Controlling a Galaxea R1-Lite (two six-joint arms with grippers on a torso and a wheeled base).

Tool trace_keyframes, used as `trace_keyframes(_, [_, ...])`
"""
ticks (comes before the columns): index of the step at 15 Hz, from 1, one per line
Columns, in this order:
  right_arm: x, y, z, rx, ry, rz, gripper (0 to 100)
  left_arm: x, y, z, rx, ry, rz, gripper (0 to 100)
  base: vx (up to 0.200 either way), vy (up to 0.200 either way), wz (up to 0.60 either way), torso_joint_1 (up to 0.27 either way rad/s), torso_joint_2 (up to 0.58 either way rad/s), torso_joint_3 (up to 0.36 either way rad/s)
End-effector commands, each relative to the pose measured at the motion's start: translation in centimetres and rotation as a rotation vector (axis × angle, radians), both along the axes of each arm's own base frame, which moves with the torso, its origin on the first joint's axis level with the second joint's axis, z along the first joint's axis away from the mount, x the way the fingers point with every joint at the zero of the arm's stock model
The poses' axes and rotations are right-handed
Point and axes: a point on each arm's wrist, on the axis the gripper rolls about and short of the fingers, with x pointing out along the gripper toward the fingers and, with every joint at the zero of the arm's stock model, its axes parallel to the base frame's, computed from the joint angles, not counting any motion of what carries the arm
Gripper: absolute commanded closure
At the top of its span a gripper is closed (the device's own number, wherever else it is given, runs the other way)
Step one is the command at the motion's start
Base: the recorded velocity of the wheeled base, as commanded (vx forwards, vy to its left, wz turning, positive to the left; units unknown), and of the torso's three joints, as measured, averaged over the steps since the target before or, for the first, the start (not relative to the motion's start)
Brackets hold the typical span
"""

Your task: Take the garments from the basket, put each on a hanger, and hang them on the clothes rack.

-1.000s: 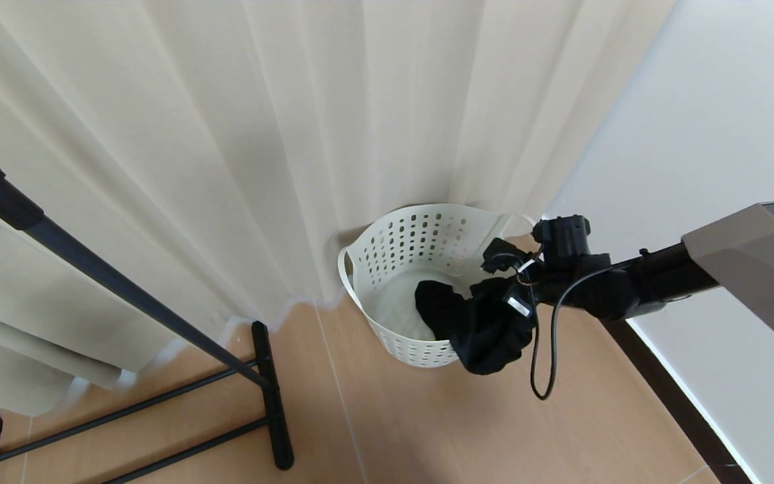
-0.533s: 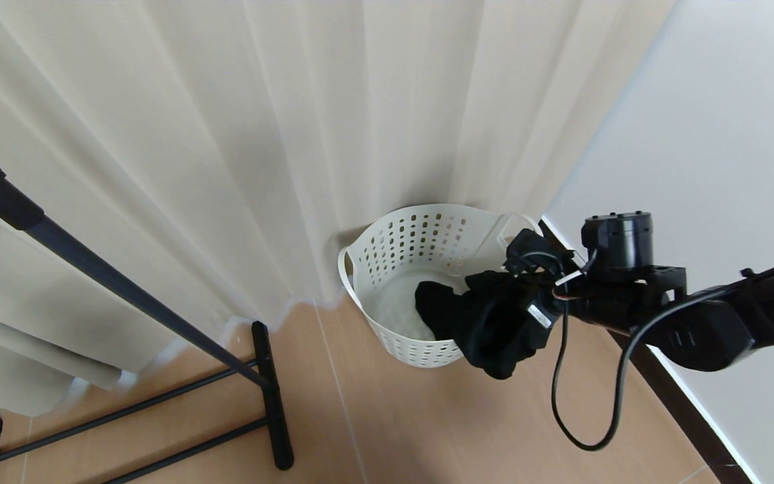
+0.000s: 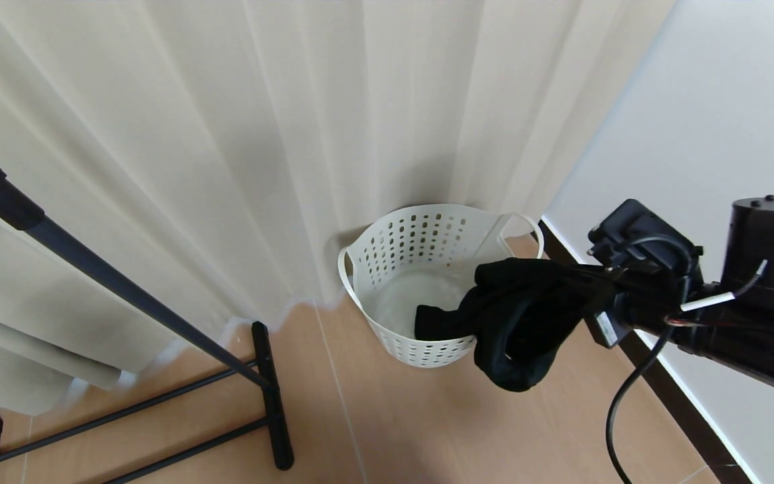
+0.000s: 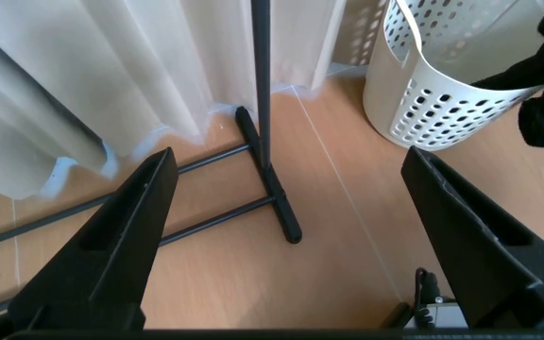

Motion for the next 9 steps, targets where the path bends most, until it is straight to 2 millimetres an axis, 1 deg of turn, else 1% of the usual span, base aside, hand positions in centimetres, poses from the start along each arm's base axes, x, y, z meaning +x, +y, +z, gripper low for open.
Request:
trace_keyframes(1, [-3.3,-0.2,1.9,0.091,-0.058,0.041,100,0.0,0.0,0.0,0.0,0.001,-0.001,0,0.0,0.0,0.0,0.0,0.0,0.0])
trace_keyframes(2, [-3.3,-0.2,1.9,0.091,-0.058,0.041,100,0.0,0.0,0.0,0.0,0.001,-0.001,0,0.0,0.0,0.0,0.0,0.0,0.0])
trace_keyframes(3, [-4.8,0.2,2.3,0.174,-0.049,0.068,100,0.0,0.0,0.0,0.002,0.001,-0.001,0,0.0,0.0,0.0,0.0,0.0,0.0])
trace_keyframes(7, [-4.6,0.2,2.2,0.173,-0.048,0.066,100,0.0,0.0,0.0,-0.001,0.001,0.001,0,0.0,0.0,0.0,0.0,0.0,0.0])
trace_keyframes(9, [-4.2,0.5,1.7,0.164,-0.029,0.063,100,0.0,0.0,0.0,0.0,0.001,0.001,0,0.0,0.0,0.0,0.0,0.0,0.0])
